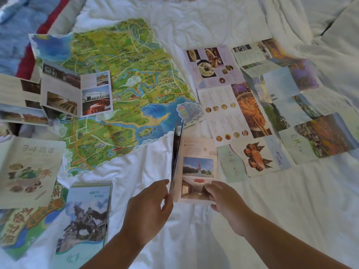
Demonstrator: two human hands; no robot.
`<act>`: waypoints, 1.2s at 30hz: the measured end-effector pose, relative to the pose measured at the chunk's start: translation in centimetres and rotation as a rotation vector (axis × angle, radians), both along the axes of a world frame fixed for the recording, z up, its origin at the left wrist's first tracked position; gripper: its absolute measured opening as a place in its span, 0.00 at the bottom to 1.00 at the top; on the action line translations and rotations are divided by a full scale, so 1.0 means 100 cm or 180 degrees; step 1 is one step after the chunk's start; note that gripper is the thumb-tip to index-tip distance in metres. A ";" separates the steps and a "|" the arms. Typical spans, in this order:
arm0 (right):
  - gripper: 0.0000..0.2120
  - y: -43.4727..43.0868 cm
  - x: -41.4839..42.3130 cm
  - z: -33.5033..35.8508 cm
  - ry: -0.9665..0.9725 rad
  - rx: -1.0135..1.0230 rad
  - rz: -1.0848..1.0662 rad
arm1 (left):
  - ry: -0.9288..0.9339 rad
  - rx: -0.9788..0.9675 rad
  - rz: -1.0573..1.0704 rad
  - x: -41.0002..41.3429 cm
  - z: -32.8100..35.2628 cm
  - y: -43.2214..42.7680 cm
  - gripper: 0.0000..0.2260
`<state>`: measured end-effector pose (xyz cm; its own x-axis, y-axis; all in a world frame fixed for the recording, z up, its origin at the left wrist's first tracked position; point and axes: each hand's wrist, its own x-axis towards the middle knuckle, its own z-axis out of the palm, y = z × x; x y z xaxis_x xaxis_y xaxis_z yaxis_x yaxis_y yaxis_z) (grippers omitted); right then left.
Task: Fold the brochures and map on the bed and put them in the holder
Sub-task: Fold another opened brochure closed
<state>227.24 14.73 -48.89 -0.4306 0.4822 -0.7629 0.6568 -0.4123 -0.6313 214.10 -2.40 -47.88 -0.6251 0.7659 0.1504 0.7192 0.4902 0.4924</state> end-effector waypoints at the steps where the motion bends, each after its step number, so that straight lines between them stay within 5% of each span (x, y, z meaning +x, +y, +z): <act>1: 0.11 -0.003 -0.003 0.000 -0.0034 0.0011 0.0057 | 0.0022 0.0018 -0.0023 0.000 0.002 -0.005 0.11; 7: 0.17 -0.010 -0.007 -0.012 -0.0847 -0.0100 -0.0228 | -0.0043 -0.0084 -0.0270 0.003 0.009 -0.026 0.12; 11: 0.18 -0.014 0.000 -0.011 -0.0691 -0.0582 -0.0668 | -0.0177 0.0059 -0.0477 0.006 0.011 -0.026 0.09; 15: 0.22 -0.016 0.006 -0.009 -0.0383 -0.1012 -0.0900 | -0.0376 0.0021 -0.0516 0.010 0.005 -0.020 0.18; 19: 0.27 -0.017 0.006 -0.008 -0.0140 -0.1014 -0.0967 | -0.0378 -0.0028 -0.0606 0.012 0.001 -0.016 0.07; 23: 0.28 -0.017 0.004 -0.003 -0.0033 -0.1021 -0.0987 | -0.0519 -0.0248 -0.0663 0.020 -0.005 -0.009 0.10; 32: 0.17 -0.006 0.000 -0.006 0.0049 -0.0853 -0.0555 | -0.0570 -0.1113 -0.0945 0.033 -0.036 0.005 0.21; 36: 0.08 -0.004 0.000 -0.014 -0.0105 0.0196 0.0417 | -0.0631 -0.1749 -0.1202 0.028 -0.059 0.009 0.27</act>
